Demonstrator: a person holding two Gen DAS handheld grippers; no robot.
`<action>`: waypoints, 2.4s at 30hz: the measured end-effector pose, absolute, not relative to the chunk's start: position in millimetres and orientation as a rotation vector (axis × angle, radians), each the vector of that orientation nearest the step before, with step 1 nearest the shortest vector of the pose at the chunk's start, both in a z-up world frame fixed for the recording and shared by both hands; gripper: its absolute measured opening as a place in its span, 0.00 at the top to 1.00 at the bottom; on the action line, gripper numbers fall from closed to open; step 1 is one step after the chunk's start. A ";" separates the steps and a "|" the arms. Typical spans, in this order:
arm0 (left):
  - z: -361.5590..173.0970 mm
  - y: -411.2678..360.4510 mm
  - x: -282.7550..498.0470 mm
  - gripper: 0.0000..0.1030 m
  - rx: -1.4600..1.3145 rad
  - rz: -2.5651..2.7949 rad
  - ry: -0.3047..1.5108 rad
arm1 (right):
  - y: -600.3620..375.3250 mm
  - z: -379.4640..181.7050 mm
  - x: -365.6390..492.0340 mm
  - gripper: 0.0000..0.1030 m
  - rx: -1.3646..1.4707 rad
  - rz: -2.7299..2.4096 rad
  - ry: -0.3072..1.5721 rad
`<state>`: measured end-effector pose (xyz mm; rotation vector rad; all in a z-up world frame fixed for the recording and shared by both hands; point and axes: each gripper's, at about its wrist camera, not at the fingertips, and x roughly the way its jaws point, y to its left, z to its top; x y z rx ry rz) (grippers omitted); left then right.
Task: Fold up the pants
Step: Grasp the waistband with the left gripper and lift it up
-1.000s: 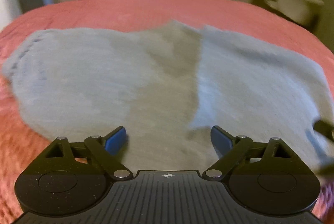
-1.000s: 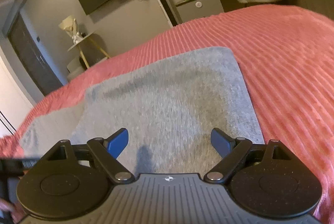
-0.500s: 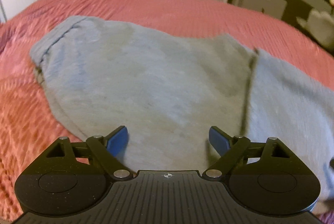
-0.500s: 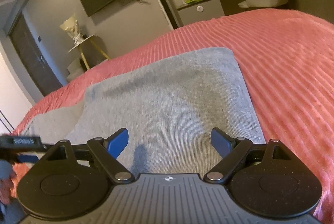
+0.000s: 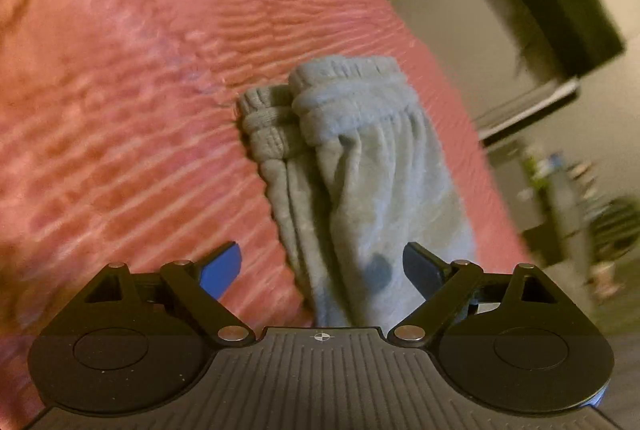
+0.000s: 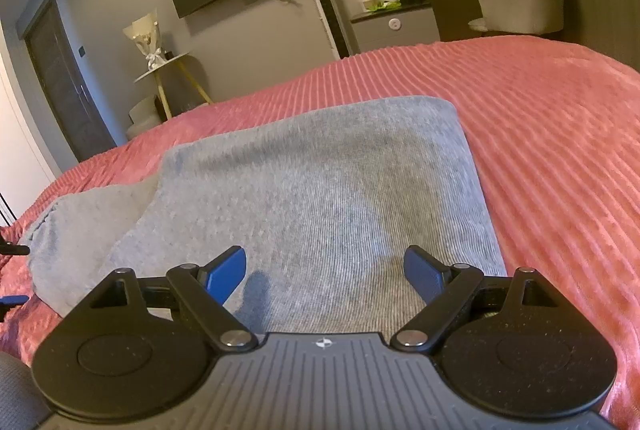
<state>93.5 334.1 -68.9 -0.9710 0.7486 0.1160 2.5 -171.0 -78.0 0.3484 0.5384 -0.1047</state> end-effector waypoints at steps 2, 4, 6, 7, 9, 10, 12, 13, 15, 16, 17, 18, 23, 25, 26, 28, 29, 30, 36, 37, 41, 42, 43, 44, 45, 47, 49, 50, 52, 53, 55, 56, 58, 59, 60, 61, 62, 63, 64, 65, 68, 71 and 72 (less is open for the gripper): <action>-72.9 340.6 98.1 0.10 -0.997 0.072 0.736 | -171.1 -78.2 3.0 0.16 0.345 -0.108 0.538; -73.6 343.7 104.7 0.10 -0.992 0.059 0.734 | -170.2 -78.9 3.3 0.16 0.333 -0.111 0.538; -72.8 346.4 109.9 0.10 -0.999 0.014 0.717 | -168.5 -79.4 4.3 0.16 0.311 -0.115 0.541; -73.3 348.8 112.6 0.09 -1.008 -0.005 0.712 | -167.3 -79.8 4.6 0.16 0.300 -0.119 0.542; -79.0 353.6 119.0 0.07 -1.026 -0.045 0.709 | -164.3 -79.9 5.1 0.16 0.275 -0.124 0.544; -83.6 356.0 120.9 0.07 -1.032 -0.049 0.708 | -162.9 -80.3 5.5 0.16 0.261 -0.126 0.544; -87.0 362.1 121.7 0.07 -1.076 -0.057 0.685 | -161.6 -81.3 5.9 0.16 0.247 -0.130 0.544; -87.9 364.4 122.5 0.07 -1.092 -0.064 0.675 | -161.9 -81.4 6.2 0.16 0.245 -0.131 0.544; -92.4 369.0 126.7 0.08 -1.115 -0.076 0.668 | -163.2 -82.0 6.2 0.16 0.249 -0.130 0.541; -93.6 369.7 129.6 0.09 -1.116 -0.079 0.667 | -163.7 -82.3 6.1 0.16 0.251 -0.130 0.539; -92.8 369.0 132.7 0.09 -1.108 -0.084 0.669 | -164.6 -82.9 6.3 0.16 0.251 -0.131 0.537; -92.2 368.5 136.1 0.10 -1.095 -0.092 0.668 | -164.0 -83.3 6.2 0.16 0.248 -0.132 0.537; -99.5 365.3 135.4 0.29 -1.107 -0.214 0.581 | -163.9 -84.0 6.5 0.16 0.241 -0.132 0.536; -112.7 369.0 137.0 0.39 -1.161 -0.168 0.607 | -163.9 -84.5 6.2 0.16 0.240 -0.132 0.534; -115.0 369.5 139.8 0.43 -1.155 -0.135 0.632 | -163.6 -84.2 7.3 0.16 0.239 -0.133 0.534; -112.9 368.8 146.6 0.38 -1.139 -0.137 0.640 | -163.0 -84.1 7.3 0.16 0.235 -0.135 0.533; -111.2 367.9 149.9 0.36 -1.135 -0.137 0.646 | -162.9 -84.1 7.5 0.16 0.233 -0.136 0.533; -108.8 365.8 155.1 0.32 -1.129 -0.133 0.655 | -162.9 -84.2 7.6 0.16 0.232 -0.137 0.532; -98.8 347.3 169.4 0.58 -1.023 -0.085 0.693 | -162.5 -84.1 8.1 0.16 0.229 -0.140 0.532; -101.9 349.1 168.2 0.67 -1.037 -0.064 0.700 | -162.5 -84.1 8.1 0.16 0.228 -0.140 0.532; -99.4 354.3 159.0 0.77 -1.077 -0.087 0.678 | -163.3 -83.2 8.6 0.16 0.232 -0.140 0.536; -93.1 352.2 157.8 0.78 -1.054 -0.090 0.671 | -164.0 -82.3 8.7 0.16 0.238 -0.139 0.540; -86.0 349.9 155.8 0.78 -1.036 -0.096 0.660 | -165.4 -81.0 9.0 0.16 0.248 -0.139 0.542; -77.0 347.0 154.0 0.78 -1.022 -0.103 0.645 | -167.3 -79.0 9.3 0.16 0.263 -0.140 0.542; -70.0 344.9 153.2 0.79 -1.012 -0.110 0.634 | -169.6 -76.7 8.6 0.16 0.285 -0.140 0.538; -50.5 336.3 151.0 0.79 -0.978 -0.127 0.607 | -176.8 -70.0 4.6 0.16 0.348 -0.138 0.503; -24.6 320.2 147.2 0.79 -0.905 -0.143 0.586 | -183.8 -62.3 -3.4 0.16 0.389 -0.147 0.445; -12.1 310.9 145.5 0.79 -0.872 -0.155 0.576 | -186.9 -59.2 -7.0 0.16 0.396 -0.165 0.419; 14.1 287.8 139.9 0.79 -0.797 -0.190 0.547 | -195.2 -55.1 -13.4 0.16 0.419 -0.206 0.381; 26.5 275.6 137.7 0.79 -0.761 -0.214 0.533 | -200.5 -54.1 -16.4 0.16 0.443 -0.228 0.367; 53.8 241.2 132.0 0.79 -0.688 -0.279 0.504 | -211.7 -52.7 -23.1 0.16 0.502 -0.260 0.337; 66.6 220.6 128.6 0.79 -0.649 -0.318 0.492 | -217.1 -51.5 -26.4 0.16 0.529 -0.270 0.321; 83.9 178.6 121.5 0.79 -0.583 -0.398 0.479 | -226.4 -48.6 -34.1 0.16 0.571 -0.294 0.282; 91.6 151.9 116.6 0.79 -0.544 -0.443 0.478 | -230.7 -46.7 -38.4 0.16 0.591 -0.302 0.259; 95.4 129.8 112.5 0.79 -0.513 -0.477 0.480 | -235.3 -44.9 -43.0 0.16 0.609 -0.314 0.236; 98.0 97.0 107.4 0.78 -0.451 -0.524 0.488 | -239.7 -44.2 -46.5 0.16 0.626 -0.324 0.216; 96.4 68.1 102.8 0.78 -0.396 -0.556 0.497 | -244.7 -43.8 -51.0 0.16 0.649 -0.330 0.197; 91.1 44.2 100.6 0.78 -0.365 -0.580 0.518 | -248.8 -43.8 -54.6 0.16 0.669 -0.336 0.184; 81.0 12.8 97.9 0.78 -0.314 -0.616 0.561 | -253.2 -44.6 -58.4 0.16 0.689 -0.345 0.170; 67.1 -18.3 94.2 0.78 -0.253 -0.631 0.601 | -256.7 -45.8 -61.5 0.16 0.704 -0.349 0.162; 14.3 -96.9 80.6 0.71 -0.029 -0.644 0.730 | -265.6 -50.0 -67.2 0.16 0.737 -0.362 0.148; -28.5 -140.9 69.2 0.66 0.184 -0.586 0.794 | -272.8 -52.7 -66.7 0.16 0.751 -0.368 0.145; -34.5 -149.1 62.2 0.65 0.256 -0.571 0.769 | -273.6 -53.7 -65.7 0.16 0.752 -0.371 0.148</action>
